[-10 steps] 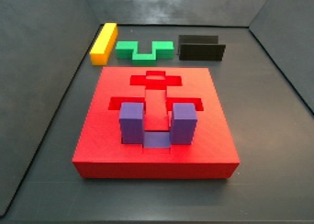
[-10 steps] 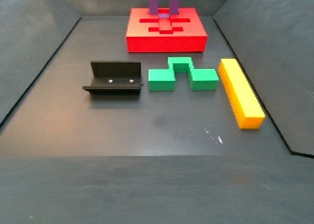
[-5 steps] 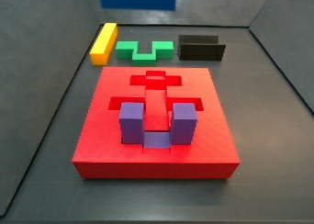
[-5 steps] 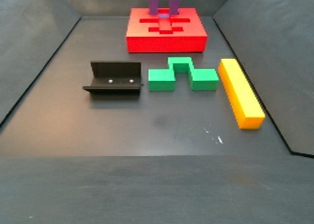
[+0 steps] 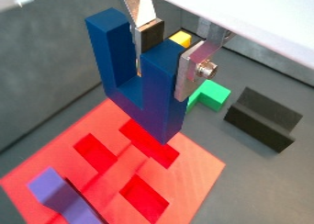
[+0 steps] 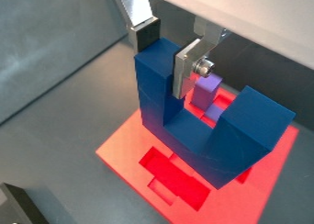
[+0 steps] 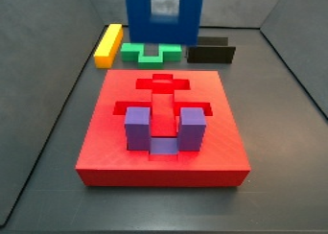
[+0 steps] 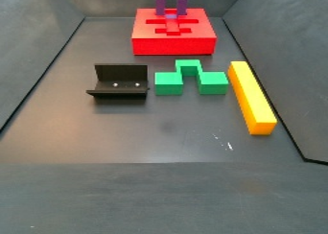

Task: Pick up the blue object. Move up. Move to above the board. Insert the blue object.
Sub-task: Insert the blue object.

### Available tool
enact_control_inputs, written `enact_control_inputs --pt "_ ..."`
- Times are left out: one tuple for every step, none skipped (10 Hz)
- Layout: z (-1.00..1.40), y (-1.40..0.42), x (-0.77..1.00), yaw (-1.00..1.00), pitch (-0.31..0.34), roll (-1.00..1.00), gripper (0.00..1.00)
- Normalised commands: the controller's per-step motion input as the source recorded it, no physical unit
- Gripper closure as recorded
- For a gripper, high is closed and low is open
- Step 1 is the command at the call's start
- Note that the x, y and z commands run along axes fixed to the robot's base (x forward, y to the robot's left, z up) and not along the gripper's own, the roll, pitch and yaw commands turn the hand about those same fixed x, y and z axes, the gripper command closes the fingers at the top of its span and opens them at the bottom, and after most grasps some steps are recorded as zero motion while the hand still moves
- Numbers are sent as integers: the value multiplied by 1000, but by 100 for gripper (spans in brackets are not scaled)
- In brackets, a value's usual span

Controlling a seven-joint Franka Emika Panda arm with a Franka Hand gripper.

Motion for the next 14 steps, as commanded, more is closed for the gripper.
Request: enact_control_inputs --pt "-720 0 374 29 27 213 100" --pt "-603 100 334 20 0 123 100" --pt "-294 314 406 29 0 0 100" --pt "-291 229 300 29 -3 -26 100" --pt "-297 169 220 34 0 -26 100" --pt "-306 246 220 57 -99 -173 100" --pt "-263 260 186 166 -183 -289 100" --pt "-260 163 146 269 -131 -277 100" --pt "-126 94 54 283 -70 -254 100" --pt "0 0 3 194 -29 -173 100" --pt "0 0 0 131 -51 -174 100" --pt "0 0 0 143 -4 -81 100" --pt "-60 -220 0 17 36 47 100" --pt "-63 -234 -231 -80 20 107 100"
